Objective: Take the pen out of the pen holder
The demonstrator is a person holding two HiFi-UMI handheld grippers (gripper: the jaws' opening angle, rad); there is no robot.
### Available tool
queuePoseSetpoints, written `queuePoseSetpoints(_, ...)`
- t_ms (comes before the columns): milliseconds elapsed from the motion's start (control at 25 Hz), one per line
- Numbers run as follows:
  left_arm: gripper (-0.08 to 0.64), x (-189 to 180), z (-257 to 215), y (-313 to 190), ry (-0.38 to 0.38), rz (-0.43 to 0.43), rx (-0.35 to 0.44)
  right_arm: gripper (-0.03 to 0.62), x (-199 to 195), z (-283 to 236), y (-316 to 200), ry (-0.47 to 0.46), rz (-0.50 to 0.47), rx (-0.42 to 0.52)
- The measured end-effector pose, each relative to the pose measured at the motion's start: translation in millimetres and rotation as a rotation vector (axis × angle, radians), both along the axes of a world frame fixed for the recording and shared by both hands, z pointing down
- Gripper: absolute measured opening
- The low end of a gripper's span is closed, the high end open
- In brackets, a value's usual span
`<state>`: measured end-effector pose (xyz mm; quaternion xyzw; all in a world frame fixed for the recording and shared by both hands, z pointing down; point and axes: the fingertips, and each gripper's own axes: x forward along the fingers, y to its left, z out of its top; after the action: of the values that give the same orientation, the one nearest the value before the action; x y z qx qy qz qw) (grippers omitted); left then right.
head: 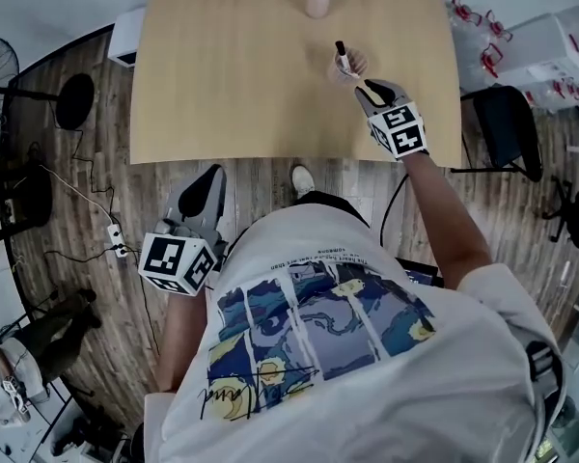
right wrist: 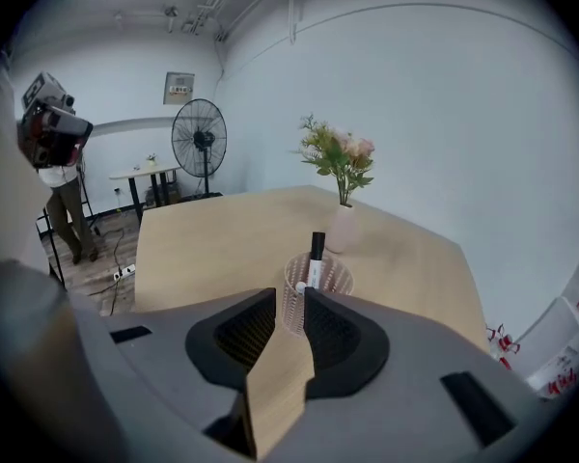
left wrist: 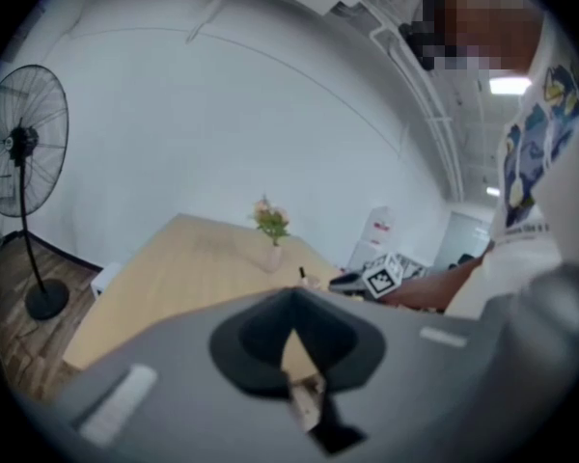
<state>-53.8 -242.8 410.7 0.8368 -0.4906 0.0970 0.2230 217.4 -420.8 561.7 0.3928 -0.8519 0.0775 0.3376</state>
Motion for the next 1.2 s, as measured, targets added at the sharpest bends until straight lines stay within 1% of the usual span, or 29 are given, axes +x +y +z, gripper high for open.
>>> queuePoseSetpoints(160,0.009,11,-1,-16,-0.008,-0.029,0.002,0.091,-2,10,-16,0.031,-0.065,0.011)
queuePoseSetpoints(320,0.009,16,2,-27,-0.019,-0.054,-0.013,0.092,-7,19,-23,0.048,-0.123,0.012)
queuePoseSetpoints(400,0.009,18,3,-31,-0.027,-0.062,-0.018,0.089,-9,20,-24,0.058,-0.15,0.015)
queuePoseSetpoints(480,0.009,21,4,-34,-0.037,-0.067,-0.022,0.068,-10,21,-24,0.062,-0.164,0.017)
queuePoseSetpoints(720,0.009,24,7,-34,-0.044,-0.07,-0.033,0.037,-13,20,-25,0.045,-0.172,0.035)
queuePoseSetpoints(1000,0.009,21,5,-27,-0.049,-0.081,-0.032,0.035,-13,12,-26,0.027,-0.168,0.041)
queuePoseSetpoints(1200,0.009,11,5,-16,-0.044,-0.09,-0.028,0.034,-15,4,-26,0.014,-0.149,0.034)
